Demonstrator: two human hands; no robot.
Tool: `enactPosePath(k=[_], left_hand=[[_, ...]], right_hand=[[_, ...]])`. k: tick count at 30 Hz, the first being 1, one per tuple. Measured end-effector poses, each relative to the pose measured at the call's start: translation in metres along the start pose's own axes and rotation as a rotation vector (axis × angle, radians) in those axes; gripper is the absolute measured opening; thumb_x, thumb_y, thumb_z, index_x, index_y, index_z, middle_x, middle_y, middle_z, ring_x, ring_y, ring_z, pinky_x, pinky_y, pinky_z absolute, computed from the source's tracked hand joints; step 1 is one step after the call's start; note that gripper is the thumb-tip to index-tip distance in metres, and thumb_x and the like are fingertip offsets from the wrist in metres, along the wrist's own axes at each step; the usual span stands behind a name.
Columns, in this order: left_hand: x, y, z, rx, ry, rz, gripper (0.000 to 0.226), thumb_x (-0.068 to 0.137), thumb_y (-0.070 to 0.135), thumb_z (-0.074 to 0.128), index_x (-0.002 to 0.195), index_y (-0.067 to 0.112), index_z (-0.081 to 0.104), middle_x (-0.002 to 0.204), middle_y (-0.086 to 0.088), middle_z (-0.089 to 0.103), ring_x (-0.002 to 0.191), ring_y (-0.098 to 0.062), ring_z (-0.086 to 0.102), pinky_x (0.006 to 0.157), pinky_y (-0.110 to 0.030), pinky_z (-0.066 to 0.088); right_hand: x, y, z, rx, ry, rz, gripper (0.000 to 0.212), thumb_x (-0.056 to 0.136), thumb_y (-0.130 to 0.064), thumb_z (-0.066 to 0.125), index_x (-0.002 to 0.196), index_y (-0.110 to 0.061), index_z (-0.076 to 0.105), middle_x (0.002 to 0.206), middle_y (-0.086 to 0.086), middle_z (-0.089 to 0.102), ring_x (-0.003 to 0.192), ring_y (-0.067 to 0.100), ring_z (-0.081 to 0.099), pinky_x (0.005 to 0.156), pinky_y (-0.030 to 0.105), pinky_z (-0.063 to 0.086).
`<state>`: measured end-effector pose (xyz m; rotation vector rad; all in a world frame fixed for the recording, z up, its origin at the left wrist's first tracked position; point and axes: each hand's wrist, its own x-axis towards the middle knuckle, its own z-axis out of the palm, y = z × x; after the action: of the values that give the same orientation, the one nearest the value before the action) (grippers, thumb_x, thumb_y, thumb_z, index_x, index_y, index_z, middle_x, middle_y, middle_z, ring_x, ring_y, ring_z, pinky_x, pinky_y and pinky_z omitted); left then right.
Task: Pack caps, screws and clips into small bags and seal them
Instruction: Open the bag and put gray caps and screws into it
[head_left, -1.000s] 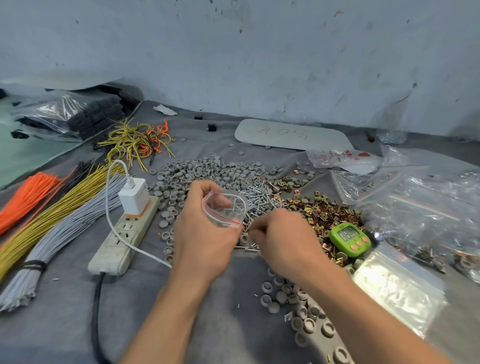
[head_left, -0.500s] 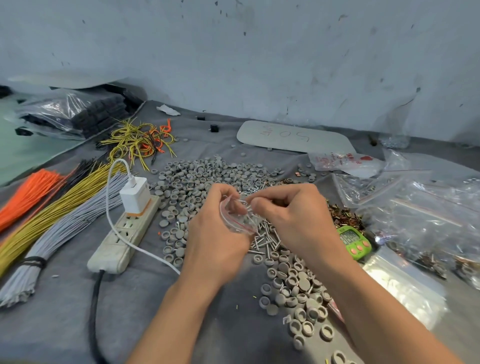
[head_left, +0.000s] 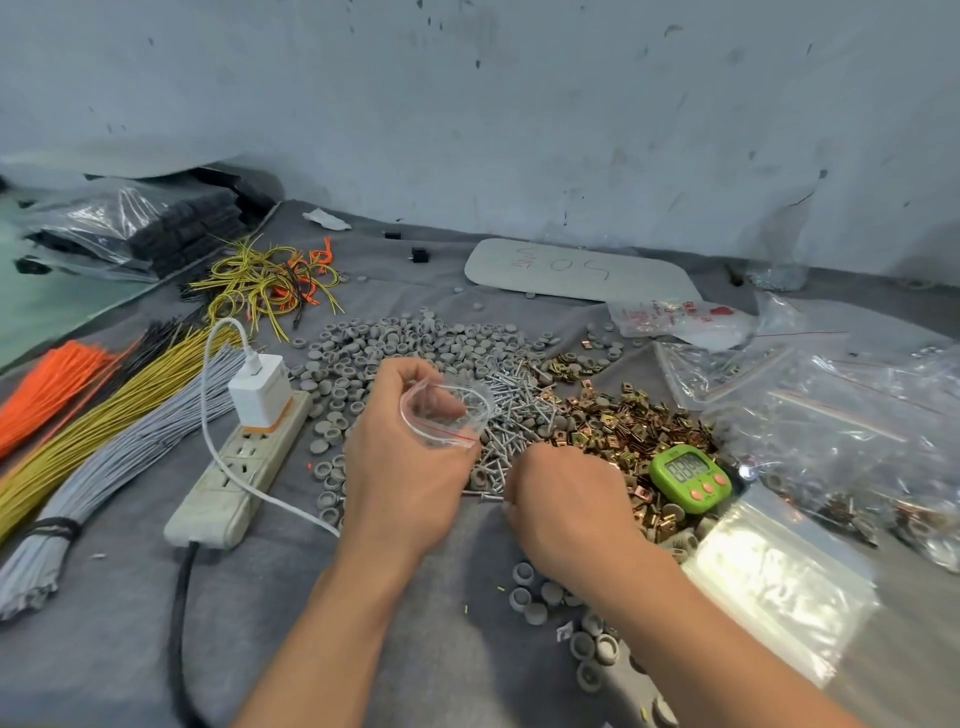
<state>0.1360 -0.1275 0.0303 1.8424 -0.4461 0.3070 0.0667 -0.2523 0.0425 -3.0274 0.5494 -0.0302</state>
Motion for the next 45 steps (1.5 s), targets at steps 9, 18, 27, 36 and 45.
enactPosePath(k=[9, 18, 27, 36, 45], left_hand=[[-0.007, 0.013, 0.006, 0.106, -0.097, 0.050, 0.053, 0.073, 0.029, 0.088, 0.099, 0.046, 0.045, 0.093, 0.032, 0.066, 0.076, 0.005, 0.064, 0.061, -0.013, 0.044], [-0.011, 0.017, 0.007, 0.112, -0.180, 0.080, 0.049, 0.072, 0.022, 0.081, 0.097, 0.047, 0.046, 0.088, 0.032, 0.067, 0.075, 0.009, 0.061, 0.057, -0.010, 0.041], [-0.001, 0.009, 0.004, -0.098, -0.056, -0.041, 0.051, 0.067, 0.022, 0.085, 0.097, 0.046, 0.052, 0.089, 0.019, 0.073, 0.082, -0.009, 0.071, 0.078, -0.046, 0.058], [0.003, 0.024, -0.002, -0.577, 0.067, -0.248, 0.043, 0.079, -0.009, 0.076, 0.095, 0.027, 0.060, 0.088, 0.002, 0.074, 0.078, -0.016, 0.069, 0.071, -0.034, 0.057], [0.006, 0.029, -0.007, -1.176, -0.193, -0.600, 0.017, 0.066, 0.005, 0.072, 0.080, 0.012, 0.069, 0.080, -0.004, 0.068, 0.076, -0.016, 0.064, 0.091, -0.037, 0.056]], right_hand=[[-0.001, 0.027, -0.039, 0.832, 0.365, 0.087, 0.002, 0.083, -0.032, 0.084, 0.081, -0.032, 0.082, 0.067, -0.017, 0.074, 0.061, -0.001, 0.067, 0.066, 0.028, 0.059], [-0.001, 0.008, -0.044, 0.834, 0.235, -0.132, 0.018, 0.080, -0.022, 0.082, 0.082, -0.039, 0.084, 0.048, -0.016, 0.062, 0.043, 0.002, 0.054, 0.043, 0.009, 0.035], [-0.003, 0.036, -0.035, 0.414, 0.001, -0.004, 0.010, 0.083, -0.026, 0.078, 0.078, -0.034, 0.081, 0.072, -0.016, 0.072, 0.072, 0.007, 0.069, 0.073, 0.029, 0.059], [-0.017, 0.029, -0.013, 0.152, -0.120, -0.106, 0.009, 0.090, -0.028, 0.070, 0.095, -0.026, 0.076, 0.090, -0.001, 0.075, 0.084, 0.026, 0.070, 0.072, 0.033, 0.056], [-0.013, 0.055, -0.041, 0.733, 0.350, 0.053, 0.009, 0.094, -0.035, 0.075, 0.093, -0.030, 0.082, 0.074, -0.020, 0.072, 0.066, 0.000, 0.066, 0.063, 0.019, 0.055]])
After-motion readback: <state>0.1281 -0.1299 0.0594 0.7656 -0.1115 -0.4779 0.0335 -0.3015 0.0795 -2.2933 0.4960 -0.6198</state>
